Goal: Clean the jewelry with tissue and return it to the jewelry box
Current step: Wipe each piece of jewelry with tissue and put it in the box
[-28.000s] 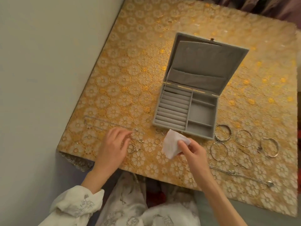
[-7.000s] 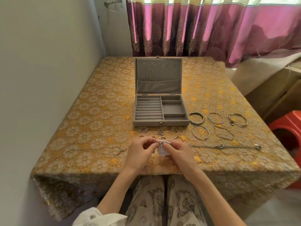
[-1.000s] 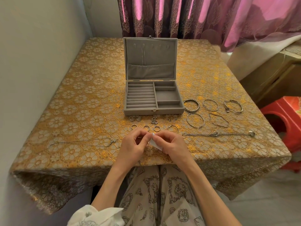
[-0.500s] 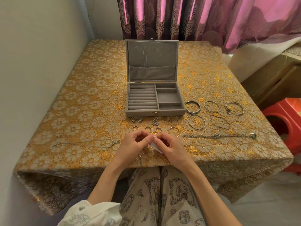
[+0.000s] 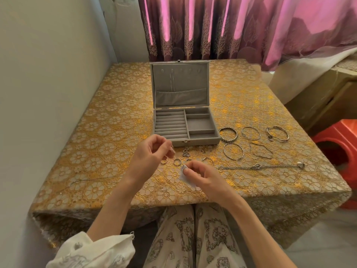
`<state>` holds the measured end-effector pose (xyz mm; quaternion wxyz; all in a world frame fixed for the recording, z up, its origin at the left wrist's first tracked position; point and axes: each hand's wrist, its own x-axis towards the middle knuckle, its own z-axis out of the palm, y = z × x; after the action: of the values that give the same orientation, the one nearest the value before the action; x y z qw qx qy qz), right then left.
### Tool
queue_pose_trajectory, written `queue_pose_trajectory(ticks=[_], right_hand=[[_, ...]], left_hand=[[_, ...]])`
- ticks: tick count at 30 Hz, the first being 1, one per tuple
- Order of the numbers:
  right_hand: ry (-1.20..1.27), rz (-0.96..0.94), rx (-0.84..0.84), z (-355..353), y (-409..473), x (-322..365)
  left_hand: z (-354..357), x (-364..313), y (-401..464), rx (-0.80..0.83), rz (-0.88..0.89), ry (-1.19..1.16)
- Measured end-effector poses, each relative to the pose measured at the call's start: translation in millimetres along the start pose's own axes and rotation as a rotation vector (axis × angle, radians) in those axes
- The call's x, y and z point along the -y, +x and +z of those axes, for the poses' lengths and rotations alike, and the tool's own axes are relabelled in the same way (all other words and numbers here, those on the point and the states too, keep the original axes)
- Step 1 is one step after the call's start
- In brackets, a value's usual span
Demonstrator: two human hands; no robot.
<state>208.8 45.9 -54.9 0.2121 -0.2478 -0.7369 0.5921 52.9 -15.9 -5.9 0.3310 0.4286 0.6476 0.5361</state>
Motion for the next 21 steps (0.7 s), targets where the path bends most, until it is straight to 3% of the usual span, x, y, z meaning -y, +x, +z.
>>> queue_pose_trajectory(ticks=[13, 21], right_hand=[[-0.026, 0.027, -0.014, -16, -22, -9], [-0.211, 0.063, -0.034, -21, -23, -12]], left_hand=[[-24, -32, 9, -0.162, 0.007, -0.369], [-32, -39, 16, -0.254, 0.038, -0.310]])
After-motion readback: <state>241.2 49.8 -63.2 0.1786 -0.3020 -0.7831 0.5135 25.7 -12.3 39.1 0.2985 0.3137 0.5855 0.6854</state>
